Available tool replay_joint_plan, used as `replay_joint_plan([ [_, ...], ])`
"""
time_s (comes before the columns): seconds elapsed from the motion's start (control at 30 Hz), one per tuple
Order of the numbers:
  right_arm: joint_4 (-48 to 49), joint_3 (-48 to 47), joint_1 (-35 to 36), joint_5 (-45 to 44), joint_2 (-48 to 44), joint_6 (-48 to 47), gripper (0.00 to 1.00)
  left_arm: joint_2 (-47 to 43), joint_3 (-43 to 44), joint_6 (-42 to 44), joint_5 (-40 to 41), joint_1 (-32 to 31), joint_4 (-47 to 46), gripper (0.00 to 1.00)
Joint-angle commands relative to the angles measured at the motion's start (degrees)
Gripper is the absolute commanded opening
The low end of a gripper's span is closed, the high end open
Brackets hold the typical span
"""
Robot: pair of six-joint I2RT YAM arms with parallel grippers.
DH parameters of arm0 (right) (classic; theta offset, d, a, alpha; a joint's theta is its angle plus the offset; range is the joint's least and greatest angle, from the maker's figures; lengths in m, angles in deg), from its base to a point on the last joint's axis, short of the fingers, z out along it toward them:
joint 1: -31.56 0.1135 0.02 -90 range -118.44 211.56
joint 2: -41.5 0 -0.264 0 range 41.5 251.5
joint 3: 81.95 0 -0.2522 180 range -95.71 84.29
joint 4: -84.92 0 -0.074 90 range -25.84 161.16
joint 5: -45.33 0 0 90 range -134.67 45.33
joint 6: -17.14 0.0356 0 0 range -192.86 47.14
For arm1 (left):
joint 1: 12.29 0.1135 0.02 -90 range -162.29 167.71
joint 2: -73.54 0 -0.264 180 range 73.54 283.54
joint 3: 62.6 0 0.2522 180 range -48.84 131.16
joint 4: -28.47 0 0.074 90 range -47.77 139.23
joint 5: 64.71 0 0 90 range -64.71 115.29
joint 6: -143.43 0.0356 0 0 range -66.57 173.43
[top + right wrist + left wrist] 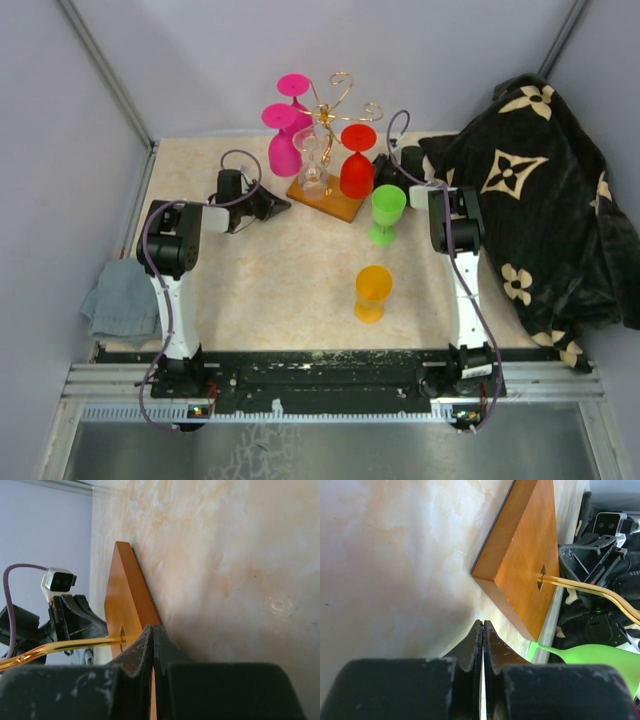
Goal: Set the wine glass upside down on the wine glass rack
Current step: Move the wine rack to the center of the board.
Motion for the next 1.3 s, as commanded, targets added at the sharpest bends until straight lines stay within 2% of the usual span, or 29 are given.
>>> replay_joint_plan([
  [0.0,-3.4,3.0,3.5,3.7,-2.5,0.8,0.0,-2.8,-0.8,1.5,-0.6,-0.1,0.2,0.03],
  [0.7,0.1,9.8,4.0,3.8,-5.6,2.3,0.0,-4.0,-1.0,2.0,-0.5,-0.1,2.1,0.03],
  [1.27,-0.5,9.1,4.0,4.0,-5.0,2.7,0.0,-3.5,1.2,2.2,-0.3,-0.2,4.6,0.02],
])
